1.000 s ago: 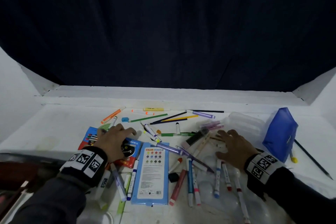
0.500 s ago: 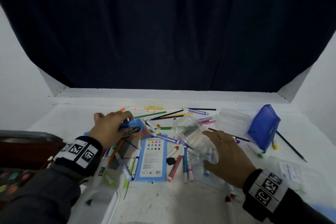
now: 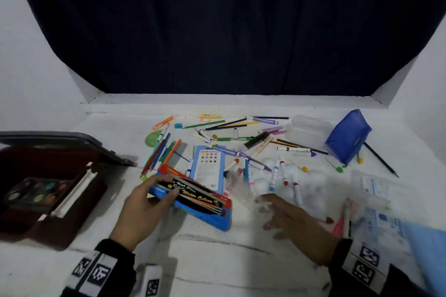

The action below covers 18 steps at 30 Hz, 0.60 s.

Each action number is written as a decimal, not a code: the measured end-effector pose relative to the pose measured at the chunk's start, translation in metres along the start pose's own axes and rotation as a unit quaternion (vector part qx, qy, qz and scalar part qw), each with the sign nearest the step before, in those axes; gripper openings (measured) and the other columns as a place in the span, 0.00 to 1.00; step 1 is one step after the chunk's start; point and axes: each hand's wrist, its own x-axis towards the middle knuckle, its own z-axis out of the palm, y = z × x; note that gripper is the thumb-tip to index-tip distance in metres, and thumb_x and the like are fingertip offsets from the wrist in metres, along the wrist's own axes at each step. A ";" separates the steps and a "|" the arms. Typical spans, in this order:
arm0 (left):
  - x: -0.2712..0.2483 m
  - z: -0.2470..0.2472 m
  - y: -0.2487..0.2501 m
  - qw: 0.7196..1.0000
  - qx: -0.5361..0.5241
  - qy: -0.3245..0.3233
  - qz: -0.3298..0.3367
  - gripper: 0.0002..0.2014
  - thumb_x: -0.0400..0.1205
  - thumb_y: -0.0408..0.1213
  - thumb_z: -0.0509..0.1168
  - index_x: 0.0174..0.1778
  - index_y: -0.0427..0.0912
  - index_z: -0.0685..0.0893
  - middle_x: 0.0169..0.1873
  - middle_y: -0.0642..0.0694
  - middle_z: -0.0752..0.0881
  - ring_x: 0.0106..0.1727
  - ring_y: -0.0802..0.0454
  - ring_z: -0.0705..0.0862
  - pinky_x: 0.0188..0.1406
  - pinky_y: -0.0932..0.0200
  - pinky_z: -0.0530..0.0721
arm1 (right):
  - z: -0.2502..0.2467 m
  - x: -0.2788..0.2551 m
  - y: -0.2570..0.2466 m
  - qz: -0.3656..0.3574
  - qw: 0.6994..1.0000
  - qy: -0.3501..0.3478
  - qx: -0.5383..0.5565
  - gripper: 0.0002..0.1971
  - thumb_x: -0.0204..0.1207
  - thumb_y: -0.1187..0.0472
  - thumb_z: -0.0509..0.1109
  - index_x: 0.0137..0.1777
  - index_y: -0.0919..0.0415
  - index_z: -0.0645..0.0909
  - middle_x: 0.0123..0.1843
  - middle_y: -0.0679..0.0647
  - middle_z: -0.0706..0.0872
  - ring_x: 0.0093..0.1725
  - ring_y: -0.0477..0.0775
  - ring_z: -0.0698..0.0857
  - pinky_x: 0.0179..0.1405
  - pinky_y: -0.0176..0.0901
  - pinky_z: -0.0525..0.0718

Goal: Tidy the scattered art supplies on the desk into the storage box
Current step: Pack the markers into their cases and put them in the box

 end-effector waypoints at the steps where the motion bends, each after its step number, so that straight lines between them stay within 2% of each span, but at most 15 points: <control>1: -0.010 0.002 -0.005 1.000 0.019 -0.013 -0.008 0.13 0.78 0.38 0.76 0.51 0.62 0.85 0.47 0.60 0.90 0.37 0.58 0.90 0.42 0.54 0.91 | 0.003 -0.002 0.002 0.027 0.998 0.008 0.061 0.18 0.87 0.59 0.57 0.57 0.30 0.79 0.61 0.60 0.84 0.53 0.61 0.87 0.54 0.59 0.86; 3: -0.027 0.003 -0.012 0.996 0.076 -0.043 -0.013 0.16 0.78 0.43 0.75 0.54 0.70 0.81 0.47 0.58 0.89 0.39 0.59 0.89 0.45 0.57 0.88 | 0.008 -0.004 0.009 0.061 0.983 0.029 0.173 0.14 0.88 0.62 0.56 0.66 0.46 0.76 0.60 0.68 0.82 0.48 0.64 0.88 0.50 0.63 0.85; 4: -0.034 0.001 -0.015 0.993 0.105 -0.057 -0.013 0.17 0.78 0.46 0.74 0.56 0.73 0.79 0.47 0.57 0.89 0.41 0.60 0.88 0.45 0.59 0.86 | 0.011 -0.003 0.013 0.072 0.974 0.048 0.209 0.15 0.87 0.64 0.56 0.70 0.50 0.72 0.59 0.69 0.84 0.47 0.64 0.89 0.52 0.64 0.84; 6: -0.042 -0.004 -0.021 0.980 0.174 -0.091 -0.037 0.18 0.77 0.60 0.68 0.62 0.76 0.76 0.50 0.56 0.85 0.49 0.61 0.84 0.48 0.59 0.84 | 0.016 -0.001 0.018 0.081 0.966 0.091 0.230 0.21 0.87 0.63 0.57 0.77 0.47 0.63 0.57 0.62 0.87 0.49 0.63 0.91 0.59 0.67 0.85; 7: -0.044 -0.007 -0.025 0.970 0.213 -0.105 -0.053 0.22 0.74 0.68 0.63 0.64 0.76 0.75 0.52 0.56 0.82 0.52 0.61 0.82 0.50 0.57 0.84 | 0.017 -0.001 0.019 0.086 0.963 0.105 0.232 0.25 0.86 0.61 0.59 0.80 0.45 0.58 0.58 0.59 0.87 0.50 0.61 0.91 0.60 0.66 0.85; 9: -0.047 -0.011 -0.030 0.945 0.295 -0.117 -0.086 0.27 0.70 0.75 0.56 0.65 0.75 0.75 0.58 0.57 0.76 0.59 0.57 0.80 0.57 0.49 0.84 | 0.016 -0.004 0.018 0.101 0.963 0.102 0.227 0.38 0.83 0.56 0.65 0.85 0.41 0.45 0.62 0.54 0.85 0.54 0.57 0.90 0.60 0.59 0.86; 11: -0.047 -0.010 -0.026 0.925 0.352 -0.116 -0.088 0.22 0.74 0.72 0.60 0.63 0.74 0.76 0.67 0.55 0.70 0.71 0.52 0.75 0.66 0.42 0.78 | 0.013 -0.009 0.013 0.117 0.978 0.067 0.156 0.44 0.81 0.50 0.66 0.85 0.44 0.36 0.64 0.51 0.83 0.56 0.56 0.89 0.61 0.56 0.86; 13: -0.044 -0.009 -0.019 0.923 0.359 -0.127 -0.050 0.19 0.76 0.67 0.65 0.63 0.75 0.74 0.70 0.58 0.68 0.75 0.53 0.70 0.66 0.43 0.73 | 0.005 -0.015 0.004 0.129 0.991 0.009 0.030 0.47 0.81 0.44 0.65 0.85 0.50 0.32 0.62 0.49 0.84 0.54 0.53 0.88 0.60 0.52 0.87; 15: -0.040 -0.007 -0.012 0.922 0.345 -0.174 -0.016 0.27 0.71 0.72 0.65 0.66 0.76 0.71 0.70 0.62 0.67 0.76 0.57 0.68 0.66 0.47 0.69 | -0.003 -0.020 -0.006 0.121 0.986 -0.023 -0.110 0.50 0.80 0.41 0.66 0.84 0.52 0.30 0.68 0.50 0.82 0.51 0.46 0.89 0.57 0.45 0.87; 16: -0.037 -0.005 -0.009 0.916 0.345 -0.203 -0.002 0.33 0.67 0.76 0.60 0.70 0.75 0.68 0.72 0.63 0.66 0.78 0.57 0.65 0.69 0.46 0.67 | -0.008 -0.022 -0.012 0.109 0.978 -0.019 -0.178 0.49 0.79 0.40 0.65 0.84 0.52 0.31 0.70 0.50 0.81 0.51 0.45 0.88 0.56 0.41 0.86; 18: -0.030 0.003 -0.006 0.897 0.366 -0.248 0.022 0.44 0.63 0.79 0.52 0.78 0.71 0.61 0.78 0.59 0.61 0.82 0.57 0.56 0.75 0.43 0.62 | -0.015 -0.024 -0.025 0.074 0.942 -0.009 -0.326 0.42 0.80 0.40 0.63 0.86 0.50 0.42 0.72 0.49 0.79 0.58 0.45 0.84 0.60 0.41 0.83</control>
